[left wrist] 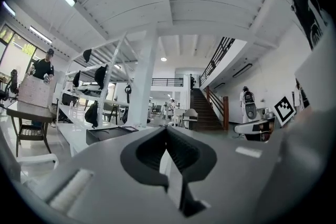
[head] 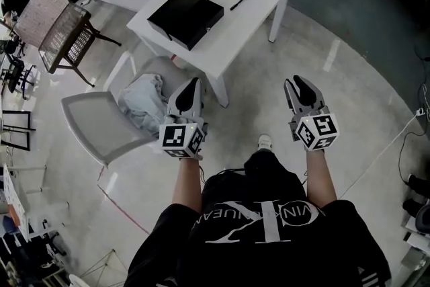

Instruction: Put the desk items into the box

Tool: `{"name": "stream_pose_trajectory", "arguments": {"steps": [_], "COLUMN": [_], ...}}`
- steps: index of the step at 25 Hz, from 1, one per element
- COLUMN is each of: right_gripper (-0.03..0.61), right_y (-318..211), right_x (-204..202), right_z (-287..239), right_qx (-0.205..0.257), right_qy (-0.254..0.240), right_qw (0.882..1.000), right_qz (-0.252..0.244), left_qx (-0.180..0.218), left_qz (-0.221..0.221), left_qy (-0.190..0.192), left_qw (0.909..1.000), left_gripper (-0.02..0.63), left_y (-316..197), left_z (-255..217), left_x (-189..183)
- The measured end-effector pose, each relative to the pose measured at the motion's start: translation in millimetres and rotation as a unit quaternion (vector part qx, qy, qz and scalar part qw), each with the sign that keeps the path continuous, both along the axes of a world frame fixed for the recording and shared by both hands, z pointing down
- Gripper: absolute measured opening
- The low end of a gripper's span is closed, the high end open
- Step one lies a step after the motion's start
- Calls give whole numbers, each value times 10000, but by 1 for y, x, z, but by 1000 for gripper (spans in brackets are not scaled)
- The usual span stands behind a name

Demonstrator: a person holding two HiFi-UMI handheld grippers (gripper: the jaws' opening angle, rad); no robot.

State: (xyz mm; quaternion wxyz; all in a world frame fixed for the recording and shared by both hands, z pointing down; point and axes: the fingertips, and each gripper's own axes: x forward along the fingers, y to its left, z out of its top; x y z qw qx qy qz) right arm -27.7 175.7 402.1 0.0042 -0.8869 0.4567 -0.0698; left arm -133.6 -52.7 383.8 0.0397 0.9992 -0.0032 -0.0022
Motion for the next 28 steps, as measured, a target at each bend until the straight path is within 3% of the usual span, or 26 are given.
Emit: {"name": "stream_pose_trajectory", "arguments": {"steps": [11, 22, 28], "right_gripper": [81, 81, 81], "right_y": [0, 24, 32], "right_x": [82, 141, 159], "right_z": [6, 8, 9], "right_qx": [-42, -89, -48], "right_qy": [-107, -59, -97], "right_qw": [9989, 9972, 9963], "right_qz": [-459, -746, -850], "left_qx": [-35, -33, -20], "left_qz": [-385, -517, -535], "left_qy": [-115, -32, -139], "left_qw": [9992, 9987, 9985], "left_gripper": [11, 11, 11], "left_y": [13, 46, 62], "left_z": [6, 7, 12], "left_x": [67, 127, 141]}}
